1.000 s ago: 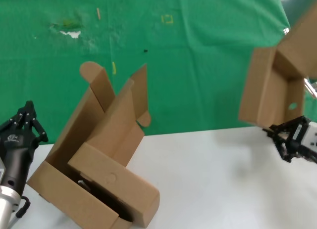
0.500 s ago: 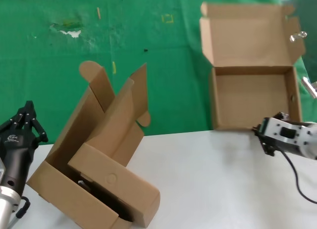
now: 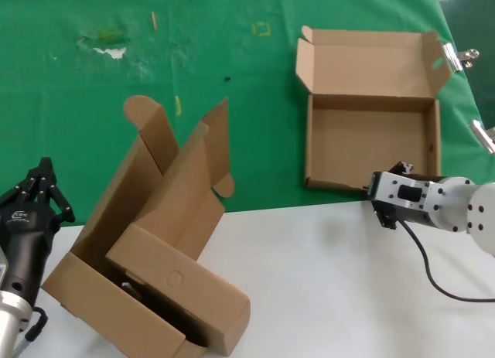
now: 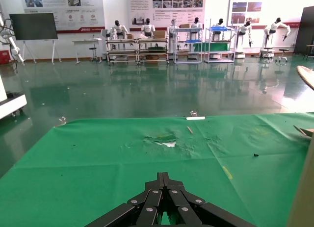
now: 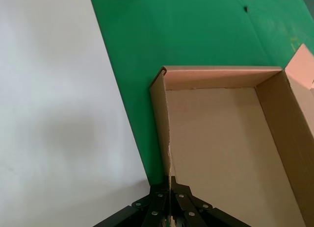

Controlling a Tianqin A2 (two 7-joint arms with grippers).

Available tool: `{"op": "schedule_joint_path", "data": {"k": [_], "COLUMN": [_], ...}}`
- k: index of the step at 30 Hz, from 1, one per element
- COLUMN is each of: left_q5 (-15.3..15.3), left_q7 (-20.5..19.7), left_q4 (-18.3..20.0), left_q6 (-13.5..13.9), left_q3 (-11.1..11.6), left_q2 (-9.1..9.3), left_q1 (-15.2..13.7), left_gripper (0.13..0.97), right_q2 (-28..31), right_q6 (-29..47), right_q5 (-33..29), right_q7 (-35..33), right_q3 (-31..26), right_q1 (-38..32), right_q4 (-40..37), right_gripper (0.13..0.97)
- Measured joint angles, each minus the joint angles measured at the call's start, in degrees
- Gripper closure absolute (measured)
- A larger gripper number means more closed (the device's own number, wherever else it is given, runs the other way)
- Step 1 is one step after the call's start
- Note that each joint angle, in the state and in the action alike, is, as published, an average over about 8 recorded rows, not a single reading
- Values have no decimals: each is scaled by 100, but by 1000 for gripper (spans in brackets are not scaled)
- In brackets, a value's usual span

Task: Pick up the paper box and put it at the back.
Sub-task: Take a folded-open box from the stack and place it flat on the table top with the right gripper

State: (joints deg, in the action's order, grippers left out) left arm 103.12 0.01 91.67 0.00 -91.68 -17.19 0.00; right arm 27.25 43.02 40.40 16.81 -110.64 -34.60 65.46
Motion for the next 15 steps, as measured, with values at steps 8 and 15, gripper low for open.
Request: {"op": "schedule_joint_path", "data": {"k": [8,15], "left_q5": [0,-1], "left_q7": [0,0], "left_q4": [0,0], "left_q6": [0,0], "left_q3": [0,0], "left_q2": [0,0], "left_q1": [0,0], "left_gripper": [957,957], "right_q2": [11,106], "right_q6": [-13,-110], "right_q5": [263,581], "right_q7": [-364,-725], "right_q3": [-72,-101], "right_q1": [-30,60], "right_q4": [-20,112], "right_gripper": [958,958]}}
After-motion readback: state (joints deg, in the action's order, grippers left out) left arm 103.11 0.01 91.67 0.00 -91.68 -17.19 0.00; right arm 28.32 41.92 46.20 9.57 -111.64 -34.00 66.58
